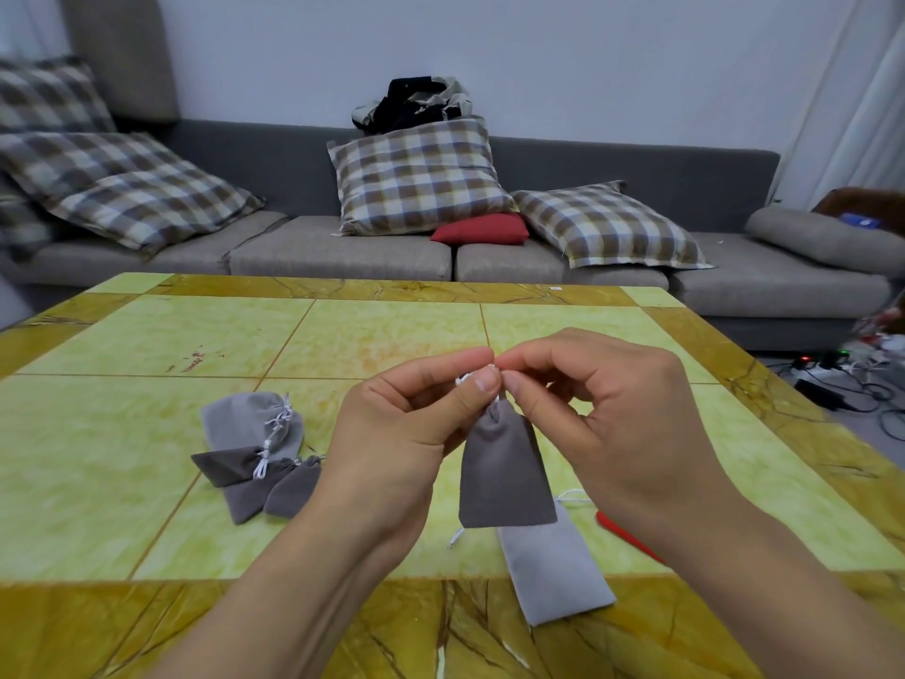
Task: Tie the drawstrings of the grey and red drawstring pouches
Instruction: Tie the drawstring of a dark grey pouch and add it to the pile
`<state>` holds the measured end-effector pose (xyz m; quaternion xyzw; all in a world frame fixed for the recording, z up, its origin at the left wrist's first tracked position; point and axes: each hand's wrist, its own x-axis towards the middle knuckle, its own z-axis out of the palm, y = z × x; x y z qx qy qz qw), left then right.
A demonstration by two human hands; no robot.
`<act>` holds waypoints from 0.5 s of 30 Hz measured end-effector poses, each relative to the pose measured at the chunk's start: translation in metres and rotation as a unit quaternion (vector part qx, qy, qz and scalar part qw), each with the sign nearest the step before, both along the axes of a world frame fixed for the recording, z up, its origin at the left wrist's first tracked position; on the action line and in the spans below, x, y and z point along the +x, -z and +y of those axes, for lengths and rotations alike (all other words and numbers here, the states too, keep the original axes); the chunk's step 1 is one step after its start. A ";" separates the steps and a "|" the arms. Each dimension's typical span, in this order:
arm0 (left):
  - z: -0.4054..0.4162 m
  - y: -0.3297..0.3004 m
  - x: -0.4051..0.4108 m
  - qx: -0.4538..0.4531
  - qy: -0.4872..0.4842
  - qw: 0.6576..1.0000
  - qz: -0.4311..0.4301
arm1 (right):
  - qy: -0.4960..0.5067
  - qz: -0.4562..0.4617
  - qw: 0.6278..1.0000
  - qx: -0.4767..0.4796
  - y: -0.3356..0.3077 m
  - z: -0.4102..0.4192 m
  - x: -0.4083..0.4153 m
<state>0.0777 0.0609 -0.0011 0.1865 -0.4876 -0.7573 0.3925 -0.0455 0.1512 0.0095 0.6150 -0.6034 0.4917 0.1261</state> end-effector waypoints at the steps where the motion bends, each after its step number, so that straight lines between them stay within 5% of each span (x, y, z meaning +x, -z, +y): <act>1: 0.000 0.000 0.000 -0.001 -0.002 1.000 0.003 | 0.009 0.021 1.000 -0.009 -0.001 0.000 0.000; 7: -0.001 -0.002 0.002 -0.063 -0.017 0.998 -0.013 | 0.056 0.077 0.994 -0.054 0.001 0.000 0.008; 11: -0.002 -0.006 0.003 -0.051 0.021 0.998 0.001 | 0.018 -0.131 0.988 -0.082 0.005 0.000 0.014; 15: -0.004 -0.010 0.004 0.047 0.057 0.997 0.038 | -0.004 -0.188 0.980 -0.072 0.006 -0.002 0.021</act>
